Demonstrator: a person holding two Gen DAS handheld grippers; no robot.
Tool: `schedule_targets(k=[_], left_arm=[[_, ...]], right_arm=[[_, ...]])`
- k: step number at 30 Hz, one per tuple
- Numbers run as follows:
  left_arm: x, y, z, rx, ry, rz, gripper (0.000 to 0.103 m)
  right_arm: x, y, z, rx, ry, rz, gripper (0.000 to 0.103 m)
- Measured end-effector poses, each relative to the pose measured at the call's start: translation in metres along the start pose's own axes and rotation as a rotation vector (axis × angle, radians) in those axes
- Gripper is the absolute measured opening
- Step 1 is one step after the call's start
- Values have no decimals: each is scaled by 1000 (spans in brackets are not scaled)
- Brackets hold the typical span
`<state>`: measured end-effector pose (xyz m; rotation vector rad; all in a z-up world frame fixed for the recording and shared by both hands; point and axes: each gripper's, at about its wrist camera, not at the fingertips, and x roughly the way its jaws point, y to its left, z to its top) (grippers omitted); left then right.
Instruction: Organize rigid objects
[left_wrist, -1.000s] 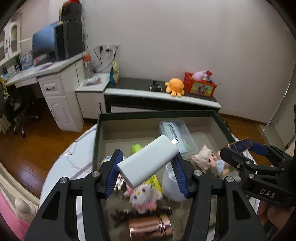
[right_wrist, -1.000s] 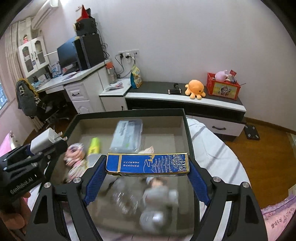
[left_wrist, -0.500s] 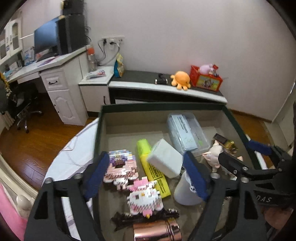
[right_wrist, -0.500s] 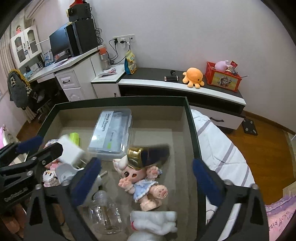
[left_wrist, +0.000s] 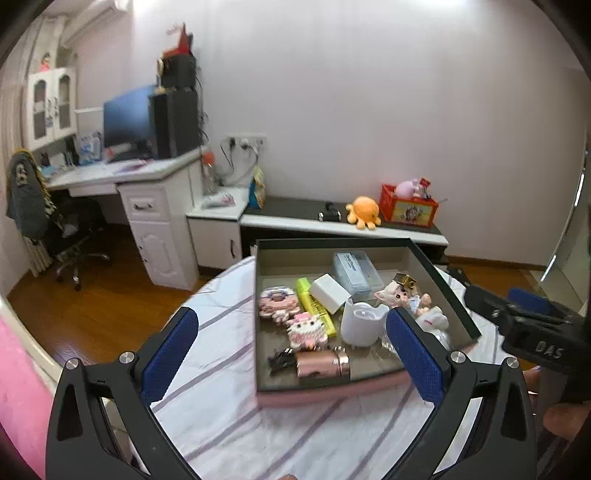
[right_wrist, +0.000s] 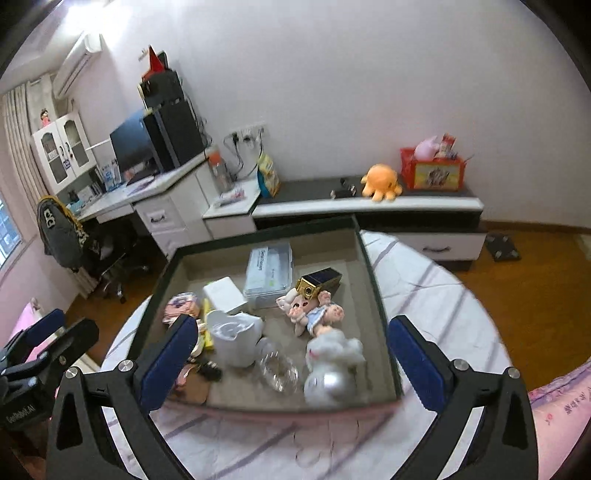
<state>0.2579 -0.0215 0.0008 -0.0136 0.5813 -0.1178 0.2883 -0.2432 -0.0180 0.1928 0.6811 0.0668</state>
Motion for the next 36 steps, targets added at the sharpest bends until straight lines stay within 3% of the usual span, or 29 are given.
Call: schedule_targets(k=[8, 18, 21, 36], left_arm=[[-92, 6, -33, -15, -101, 55, 103], [-178, 0, -72, -48, -157, 103, 103], [-192, -8, -75, -25, -178, 131, 103], [-208, -20, -75, -50, -180, 85, 103]], right_arm=[[-107, 32, -36, -74, -135, -53, 103], [-189, 45, -85, -121, -169, -130, 103], [-202, 44, -91, -114, -174, -133, 103], [-233, 40, -96, -89, -224, -141, 103]])
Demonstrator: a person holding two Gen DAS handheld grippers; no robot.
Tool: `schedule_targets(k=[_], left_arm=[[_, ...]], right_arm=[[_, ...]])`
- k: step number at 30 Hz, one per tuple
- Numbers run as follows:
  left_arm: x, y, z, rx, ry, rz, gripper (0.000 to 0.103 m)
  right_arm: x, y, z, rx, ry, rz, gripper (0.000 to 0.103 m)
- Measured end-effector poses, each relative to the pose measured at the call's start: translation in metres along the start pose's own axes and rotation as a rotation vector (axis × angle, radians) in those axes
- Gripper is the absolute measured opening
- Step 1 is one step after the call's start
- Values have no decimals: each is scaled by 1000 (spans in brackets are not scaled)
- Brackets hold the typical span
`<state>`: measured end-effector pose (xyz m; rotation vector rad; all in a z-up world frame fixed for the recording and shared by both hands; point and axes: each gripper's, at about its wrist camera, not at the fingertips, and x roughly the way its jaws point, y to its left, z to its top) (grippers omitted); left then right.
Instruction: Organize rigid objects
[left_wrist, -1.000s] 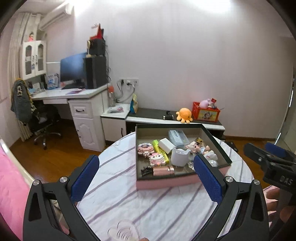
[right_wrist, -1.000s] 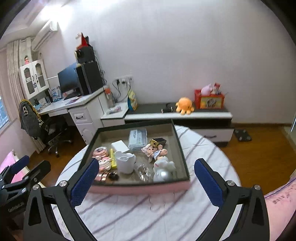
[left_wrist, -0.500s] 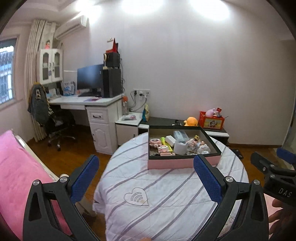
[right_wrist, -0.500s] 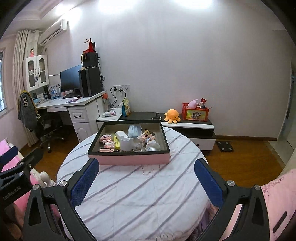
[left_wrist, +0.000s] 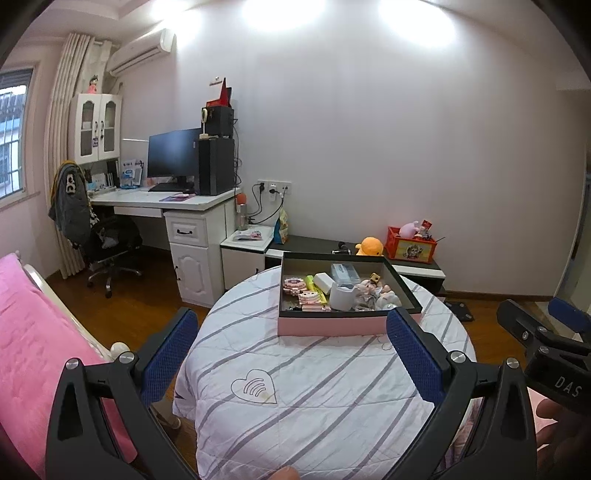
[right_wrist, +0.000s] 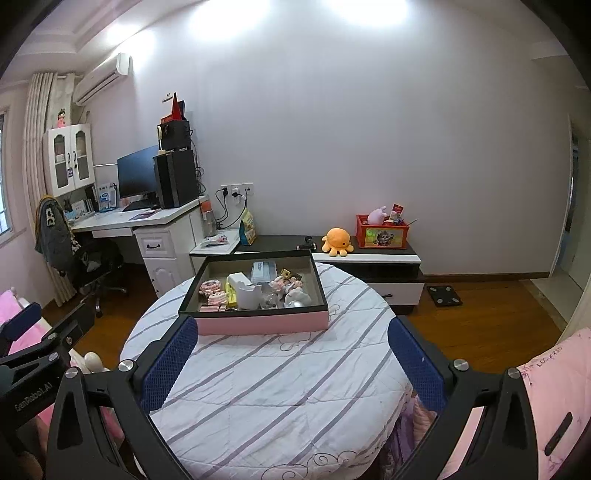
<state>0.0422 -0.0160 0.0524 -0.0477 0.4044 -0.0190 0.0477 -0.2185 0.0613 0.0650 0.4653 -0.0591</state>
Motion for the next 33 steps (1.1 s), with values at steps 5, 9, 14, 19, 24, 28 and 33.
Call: schedule_targets(k=[5, 9, 14, 19, 24, 28, 33], left_arm=[[-1, -2, 0, 5, 8, -5, 103], [1, -2, -1, 4, 25, -25, 103], [2, -3, -2, 5, 37, -40, 103], [1, -6, -2, 28, 31, -19, 103], [0, -7, 0, 32, 21, -25, 103], [1, -7, -1, 29, 29, -28, 103], [2, -6, 0, 28, 31, -30, 103]], right_arm=[[-1, -1, -1, 4, 1, -1, 103], [-2, -3, -1, 5, 1, 2, 103], [0, -3, -1, 6, 2, -3, 103], [-1, -2, -1, 5, 5, -2, 103], [-1, -1, -1, 5, 6, -4, 103], [-1, 0, -1, 4, 8, -6, 103], [1, 0, -2, 5, 14, -6, 103]])
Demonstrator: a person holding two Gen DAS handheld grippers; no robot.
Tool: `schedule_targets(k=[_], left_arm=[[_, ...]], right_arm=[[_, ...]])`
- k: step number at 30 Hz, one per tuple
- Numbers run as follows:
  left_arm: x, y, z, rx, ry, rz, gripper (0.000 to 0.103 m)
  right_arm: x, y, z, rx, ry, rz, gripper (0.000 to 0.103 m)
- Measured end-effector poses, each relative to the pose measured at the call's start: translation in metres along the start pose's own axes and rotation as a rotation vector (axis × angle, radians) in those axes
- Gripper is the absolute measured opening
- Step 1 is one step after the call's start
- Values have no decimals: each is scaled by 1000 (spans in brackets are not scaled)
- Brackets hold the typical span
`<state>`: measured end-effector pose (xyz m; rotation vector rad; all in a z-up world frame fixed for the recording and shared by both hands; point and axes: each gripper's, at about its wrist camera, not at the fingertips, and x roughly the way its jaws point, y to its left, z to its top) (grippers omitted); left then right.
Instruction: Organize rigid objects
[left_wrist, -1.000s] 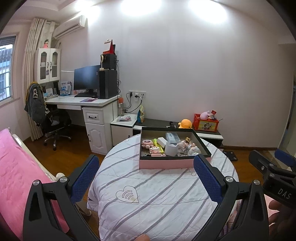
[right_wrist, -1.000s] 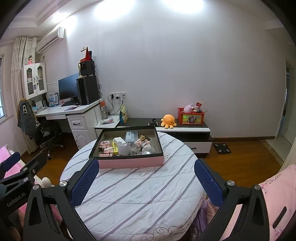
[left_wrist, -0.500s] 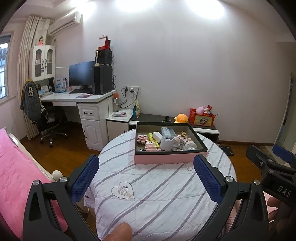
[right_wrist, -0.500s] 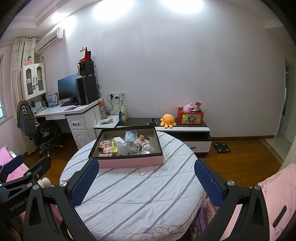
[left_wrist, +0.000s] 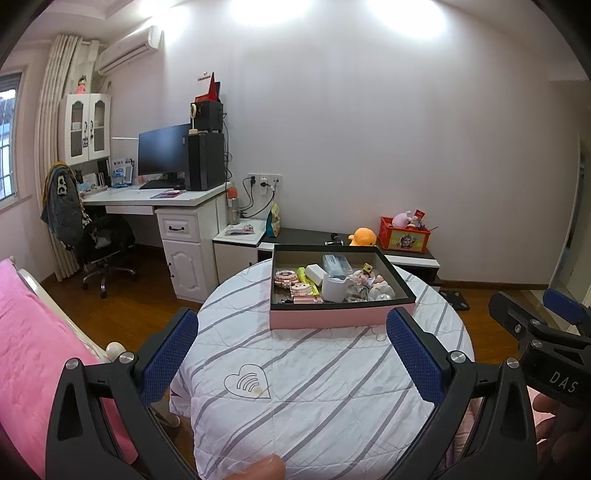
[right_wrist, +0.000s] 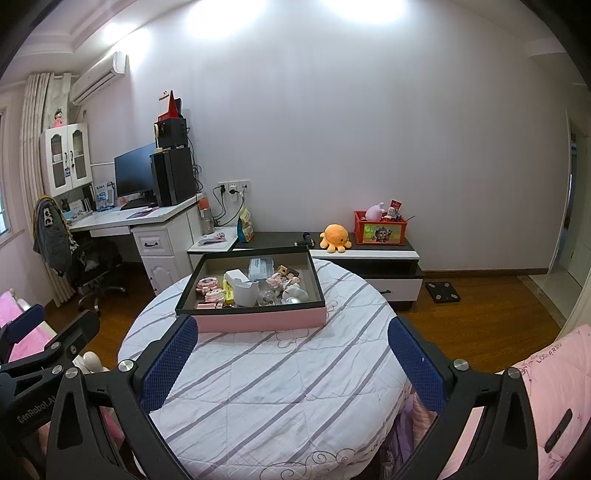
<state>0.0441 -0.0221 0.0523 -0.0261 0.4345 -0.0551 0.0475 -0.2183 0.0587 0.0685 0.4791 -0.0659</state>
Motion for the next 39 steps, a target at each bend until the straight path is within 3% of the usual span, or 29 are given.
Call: schedule_targets(k=[39], left_arm=[[-2, 4, 0, -2, -1, -1, 103]], right_arm=[[1, 2, 1, -10, 6, -2, 103]])
